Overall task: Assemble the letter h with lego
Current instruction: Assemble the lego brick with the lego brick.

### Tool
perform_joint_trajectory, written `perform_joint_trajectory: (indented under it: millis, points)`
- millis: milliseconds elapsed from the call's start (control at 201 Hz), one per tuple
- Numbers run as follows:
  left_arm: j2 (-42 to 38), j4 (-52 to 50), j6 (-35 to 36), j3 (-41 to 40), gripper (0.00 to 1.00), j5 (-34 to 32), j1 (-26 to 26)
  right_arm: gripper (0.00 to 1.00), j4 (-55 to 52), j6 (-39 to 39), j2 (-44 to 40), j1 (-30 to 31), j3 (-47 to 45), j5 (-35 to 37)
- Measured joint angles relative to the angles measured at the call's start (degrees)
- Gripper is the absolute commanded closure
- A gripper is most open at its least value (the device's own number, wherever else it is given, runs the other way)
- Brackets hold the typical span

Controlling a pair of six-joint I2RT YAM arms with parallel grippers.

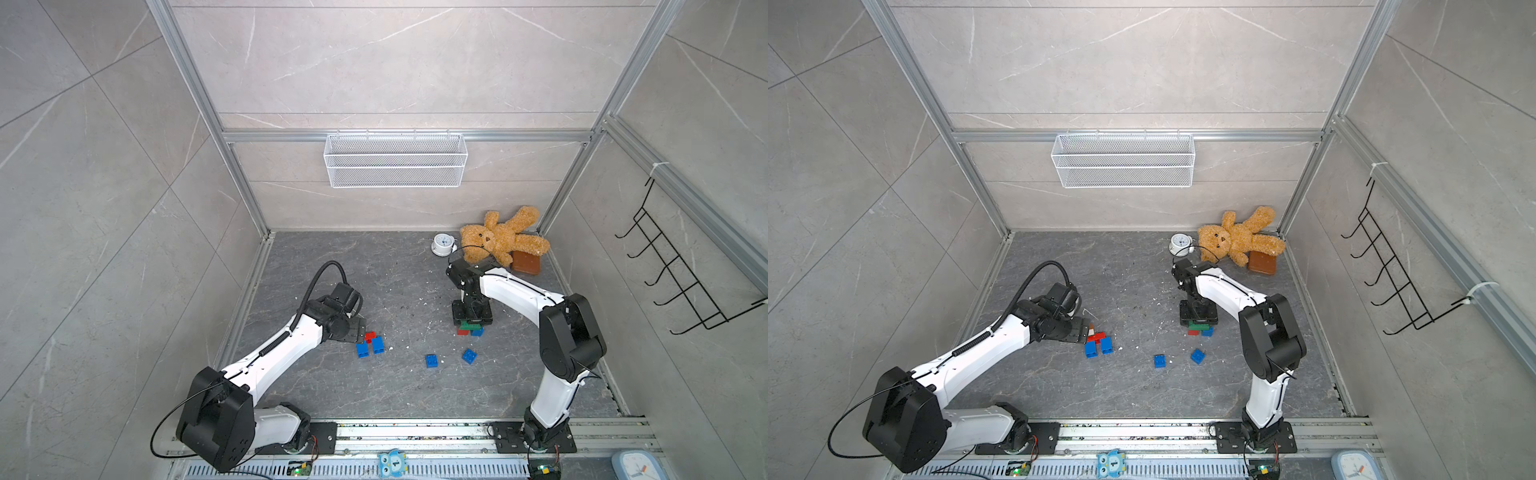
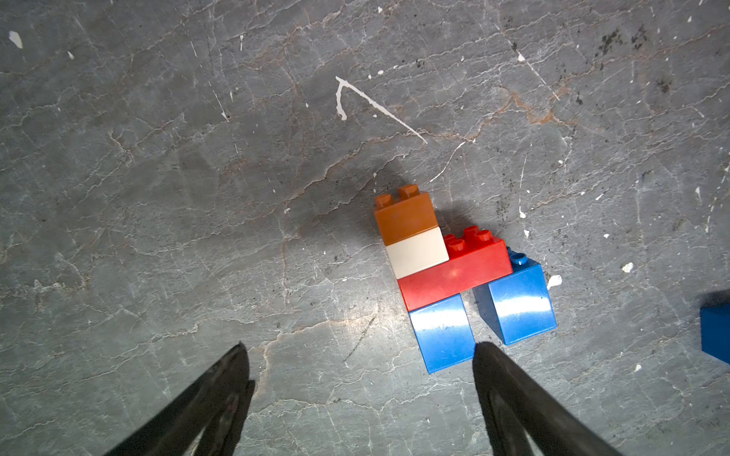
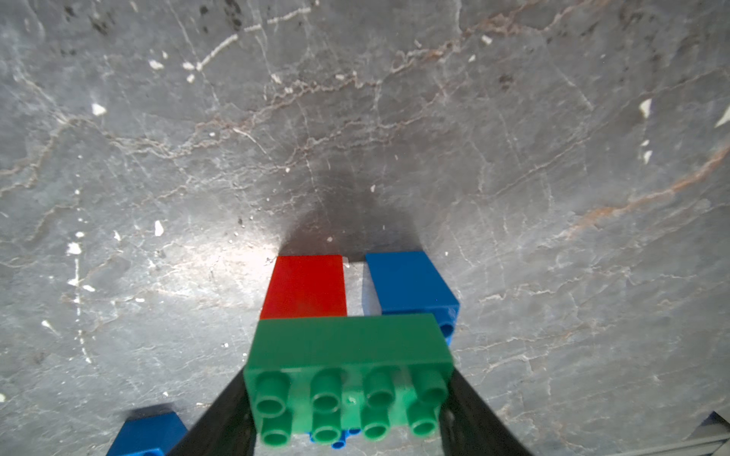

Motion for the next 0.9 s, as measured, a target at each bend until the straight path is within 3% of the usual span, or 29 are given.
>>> perform_joint_trajectory:
  millis: [902]
  points:
    - [0.98,0.00,0.02,0.00,0.10,0.11,0.00,1.00,1.31,0.20,0.07,0.00,-1.25,-0.07]
